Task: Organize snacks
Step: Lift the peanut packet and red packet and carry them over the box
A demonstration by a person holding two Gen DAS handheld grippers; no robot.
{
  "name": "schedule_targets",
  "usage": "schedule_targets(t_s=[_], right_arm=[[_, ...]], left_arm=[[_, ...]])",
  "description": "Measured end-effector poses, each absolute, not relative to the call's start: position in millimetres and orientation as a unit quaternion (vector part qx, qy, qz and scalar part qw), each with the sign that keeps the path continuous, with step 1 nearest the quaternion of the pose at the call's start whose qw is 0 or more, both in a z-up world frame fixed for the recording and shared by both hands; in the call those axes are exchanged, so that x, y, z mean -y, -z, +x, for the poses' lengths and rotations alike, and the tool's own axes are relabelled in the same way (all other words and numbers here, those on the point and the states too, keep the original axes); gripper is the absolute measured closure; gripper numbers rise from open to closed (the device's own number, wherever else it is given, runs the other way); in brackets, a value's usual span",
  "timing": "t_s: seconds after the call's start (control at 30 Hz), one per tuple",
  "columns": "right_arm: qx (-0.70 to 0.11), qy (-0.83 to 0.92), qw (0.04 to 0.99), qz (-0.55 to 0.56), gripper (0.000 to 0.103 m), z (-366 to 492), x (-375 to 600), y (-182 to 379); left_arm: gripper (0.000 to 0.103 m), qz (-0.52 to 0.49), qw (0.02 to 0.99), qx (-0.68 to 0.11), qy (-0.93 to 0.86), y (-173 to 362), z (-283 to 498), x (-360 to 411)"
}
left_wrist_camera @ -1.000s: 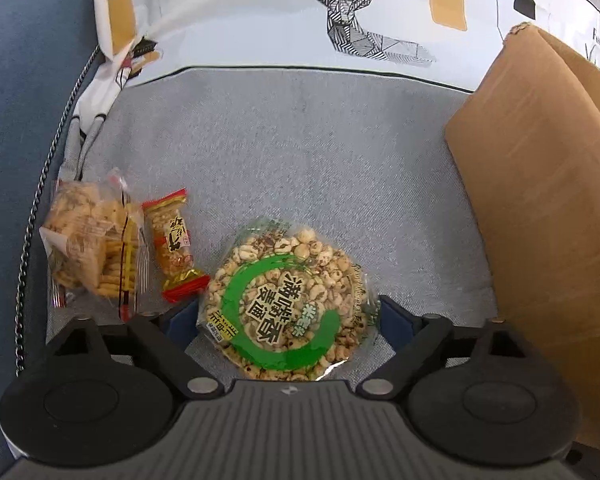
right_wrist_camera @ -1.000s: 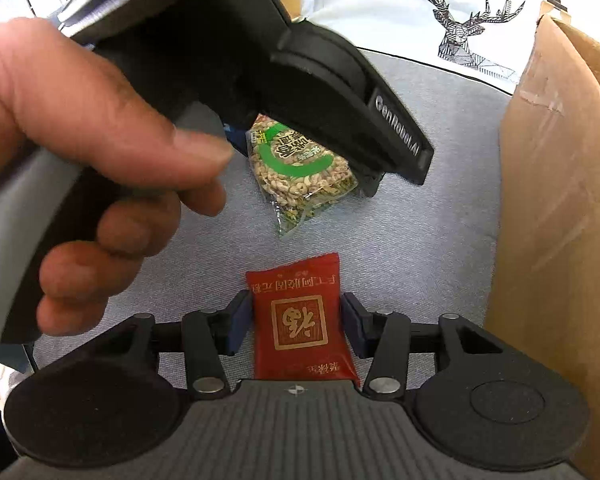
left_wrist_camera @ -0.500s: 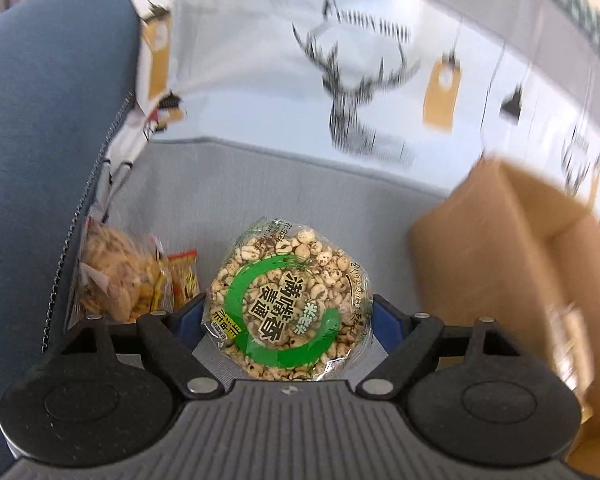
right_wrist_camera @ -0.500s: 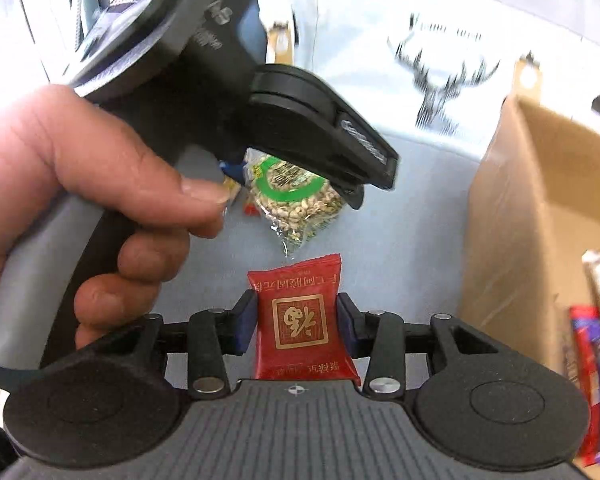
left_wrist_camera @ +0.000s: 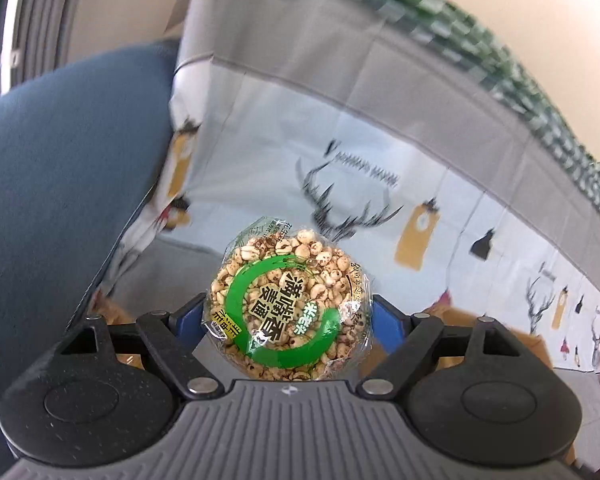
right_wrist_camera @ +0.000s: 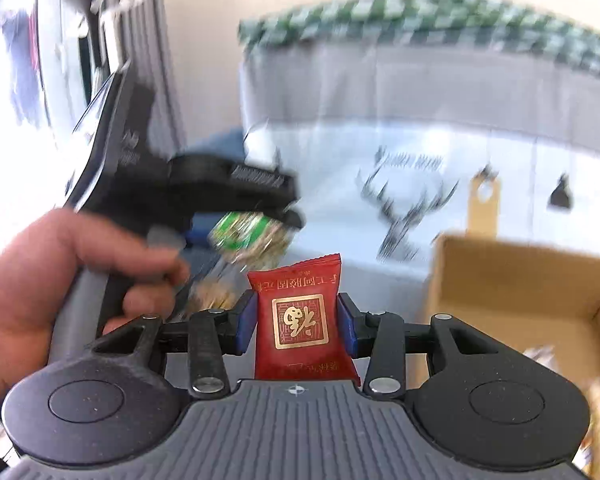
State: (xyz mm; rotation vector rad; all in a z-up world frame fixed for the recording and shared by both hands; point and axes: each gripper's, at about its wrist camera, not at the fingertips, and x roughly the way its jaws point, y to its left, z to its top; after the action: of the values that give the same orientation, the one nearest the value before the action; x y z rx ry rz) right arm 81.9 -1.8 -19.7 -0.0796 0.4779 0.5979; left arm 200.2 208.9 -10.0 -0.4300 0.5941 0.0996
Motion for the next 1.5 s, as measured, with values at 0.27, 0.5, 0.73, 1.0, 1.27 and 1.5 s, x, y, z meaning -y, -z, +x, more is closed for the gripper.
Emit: schedule_targets(t_s=[0.27, 0.5, 0.73, 1.0, 1.27, 1.5], right_arm=[[-0.184, -0.233, 0.955, 0.005, 0.059, 110, 54, 4], [-0.174, -0.185, 0.967, 0.021, 0.059, 129, 82, -3], [-0.164, -0.141, 0.976, 0.024, 0.059, 133, 110, -5], [-0.158, -0.083, 0.983, 0.037, 0.059, 140, 146, -5], [-0.148, -0.046, 0.987, 0.054, 0.059, 143, 164, -7], [-0.145, -0.033, 0.987, 0.061, 0.059, 143, 171, -7]], left_arm=[[0.017, -0.183, 0.953, -0.239, -0.034, -6, 200, -170], [0.017, -0.148, 0.964, -0.220, -0.019, -12, 203, -134], [0.017, -0.132, 0.969, -0.208, 0.009, -14, 204, -101], [0.017, -0.102, 0.977, -0.176, 0.060, -19, 197, -60], [0.017, -0.070, 0.979, -0.159, 0.105, -18, 189, -27], [0.017, -0.058, 0.977, -0.158, 0.127, -15, 188, -17]])
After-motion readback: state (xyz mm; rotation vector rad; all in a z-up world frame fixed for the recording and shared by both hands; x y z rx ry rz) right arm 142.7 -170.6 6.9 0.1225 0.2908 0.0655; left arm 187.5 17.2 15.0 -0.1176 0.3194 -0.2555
